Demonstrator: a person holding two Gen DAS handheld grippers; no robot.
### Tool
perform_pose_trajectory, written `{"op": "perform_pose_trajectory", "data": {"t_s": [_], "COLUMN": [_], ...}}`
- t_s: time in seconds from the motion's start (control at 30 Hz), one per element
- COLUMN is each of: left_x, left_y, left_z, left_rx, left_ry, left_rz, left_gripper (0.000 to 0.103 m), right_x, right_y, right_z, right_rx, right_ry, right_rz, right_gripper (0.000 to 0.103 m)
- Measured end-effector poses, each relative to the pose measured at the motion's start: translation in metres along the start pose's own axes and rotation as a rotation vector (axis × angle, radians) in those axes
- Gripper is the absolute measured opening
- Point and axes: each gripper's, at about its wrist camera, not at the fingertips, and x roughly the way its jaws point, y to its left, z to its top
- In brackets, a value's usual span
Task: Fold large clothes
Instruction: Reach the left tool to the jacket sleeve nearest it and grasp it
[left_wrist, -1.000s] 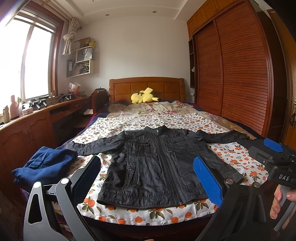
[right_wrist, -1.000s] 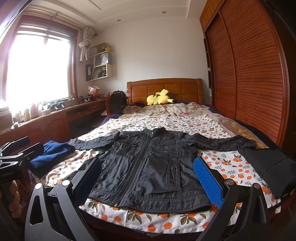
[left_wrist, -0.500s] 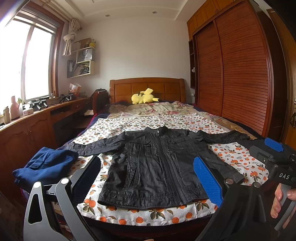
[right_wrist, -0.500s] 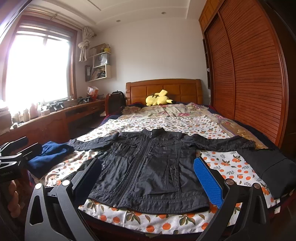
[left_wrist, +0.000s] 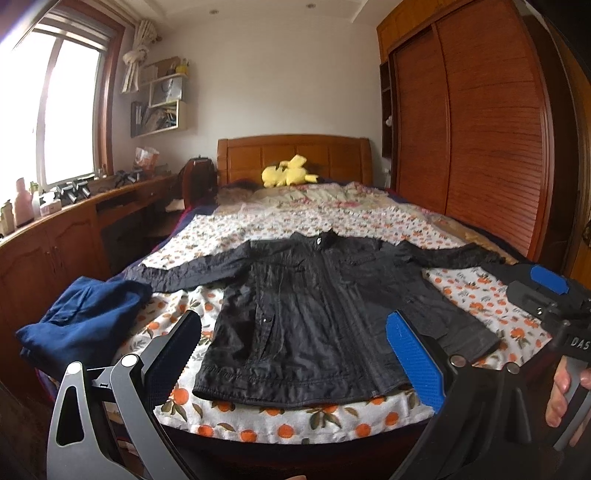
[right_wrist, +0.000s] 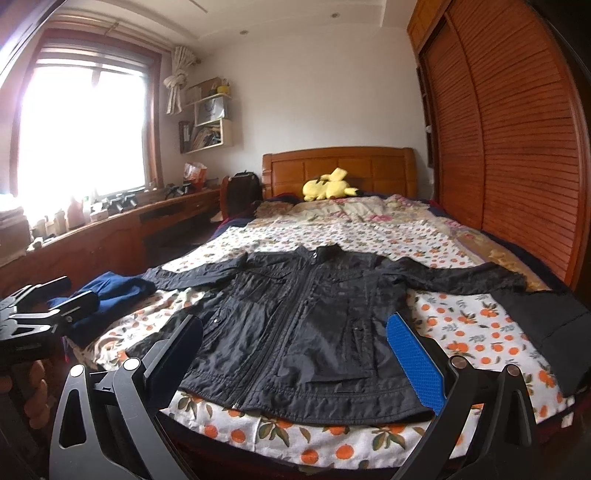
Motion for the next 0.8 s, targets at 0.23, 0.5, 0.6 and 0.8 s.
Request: {"op": "perform_pose_trajectory", "data": {"t_s": [0.23, 0.5, 0.6, 0.8], "left_x": [0.042, 0.081, 0.101, 0.141], "left_y": [0.026, 0.06, 0.075, 0.105], "left_z": [-0.015, -0.029, -0.035, -0.04], "left_rx": [-0.014, -0.008, 0.006, 0.001], "left_ry": [0.06, 0.144, 0.195, 0.256], "left_rz": [0.037, 0.08, 0.083, 0.101], "left_gripper": [0.101, 0.101, 0.101, 0.101], "right_x": [0.043, 0.109, 0.138, 0.195], "right_y": [0.014, 0.029, 0.036, 0.043], "right_z": [-0.003, -0.008, -0.011, -0.01], "right_rx": [-0.049, -0.088, -0.111, -0.137], "right_ry": [0.033, 0.08, 0.095, 0.125], "right_rz": [0.052, 0.111, 0.125, 0.153], "right_gripper": [0.096, 0.096, 0.096, 0.096]}}
